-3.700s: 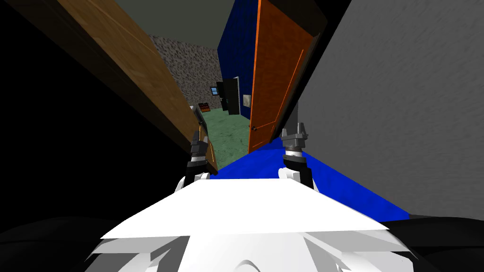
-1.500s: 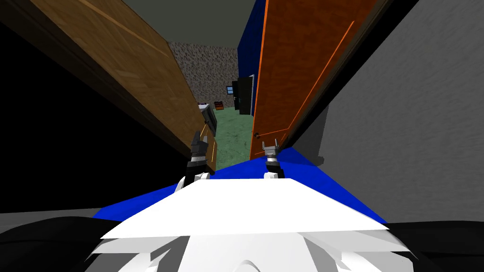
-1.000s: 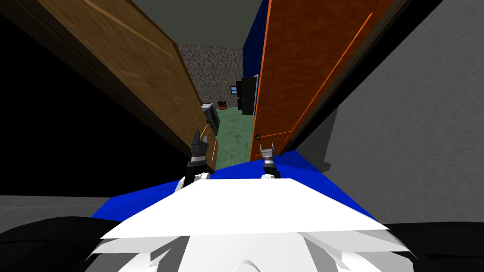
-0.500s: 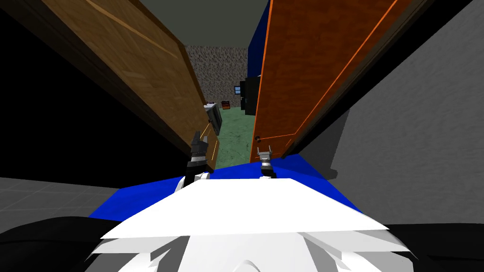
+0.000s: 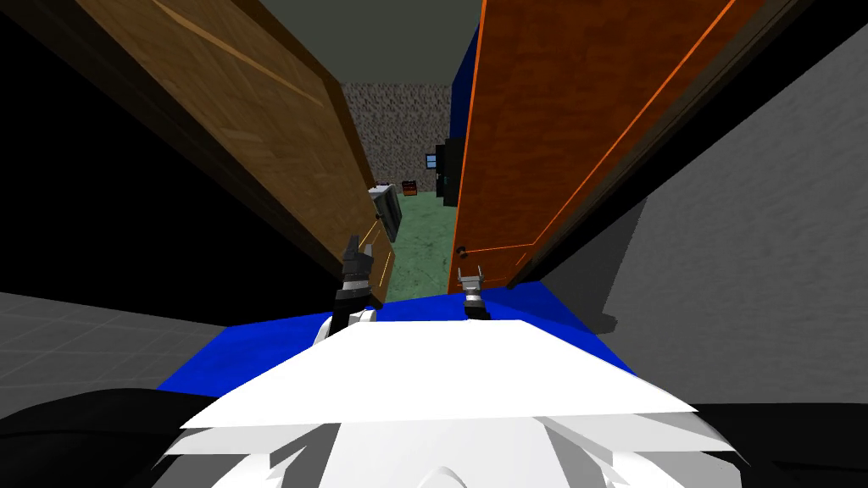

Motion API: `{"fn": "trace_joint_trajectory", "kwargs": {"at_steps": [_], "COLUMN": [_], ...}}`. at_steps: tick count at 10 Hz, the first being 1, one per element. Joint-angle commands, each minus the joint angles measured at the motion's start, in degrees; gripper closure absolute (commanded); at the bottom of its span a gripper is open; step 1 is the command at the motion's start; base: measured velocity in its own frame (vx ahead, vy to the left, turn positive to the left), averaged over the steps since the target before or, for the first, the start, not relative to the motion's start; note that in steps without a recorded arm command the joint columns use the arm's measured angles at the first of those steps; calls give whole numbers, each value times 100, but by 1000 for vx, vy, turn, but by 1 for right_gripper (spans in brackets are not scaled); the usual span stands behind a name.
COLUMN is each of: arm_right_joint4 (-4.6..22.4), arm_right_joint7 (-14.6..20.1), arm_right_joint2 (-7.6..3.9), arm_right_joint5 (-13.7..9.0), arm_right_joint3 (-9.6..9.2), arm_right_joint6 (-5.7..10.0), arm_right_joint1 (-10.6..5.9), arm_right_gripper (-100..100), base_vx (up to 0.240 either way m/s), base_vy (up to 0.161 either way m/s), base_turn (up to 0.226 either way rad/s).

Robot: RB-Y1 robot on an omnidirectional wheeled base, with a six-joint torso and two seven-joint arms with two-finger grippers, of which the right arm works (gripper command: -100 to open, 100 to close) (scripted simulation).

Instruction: Push the door open

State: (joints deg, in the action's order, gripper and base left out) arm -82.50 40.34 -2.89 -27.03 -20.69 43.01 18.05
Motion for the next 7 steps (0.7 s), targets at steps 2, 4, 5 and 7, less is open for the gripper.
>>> {"fn": "trace_joint_trajectory", "kwargs": {"at_steps": [2,4,5,7], "arm_right_joint4": [453,790,946,1252], "arm_right_joint7": [252,468,567,763], "arm_right_joint2": [47,88,112,161], "arm_right_joint5": [-151,-292,-358,-486], "arm_right_joint3": [-161,-297,-360,-483], "arm_right_joint6": [209,353,419,549], "arm_right_joint1": [-91,-158,-189,-250], "arm_right_gripper": [-100,-100,-100,-100], "base_vx": [41,58,42,42], "base_vy": [-81,-127,-146,-125], "base_turn": [110,141,120,124]}}
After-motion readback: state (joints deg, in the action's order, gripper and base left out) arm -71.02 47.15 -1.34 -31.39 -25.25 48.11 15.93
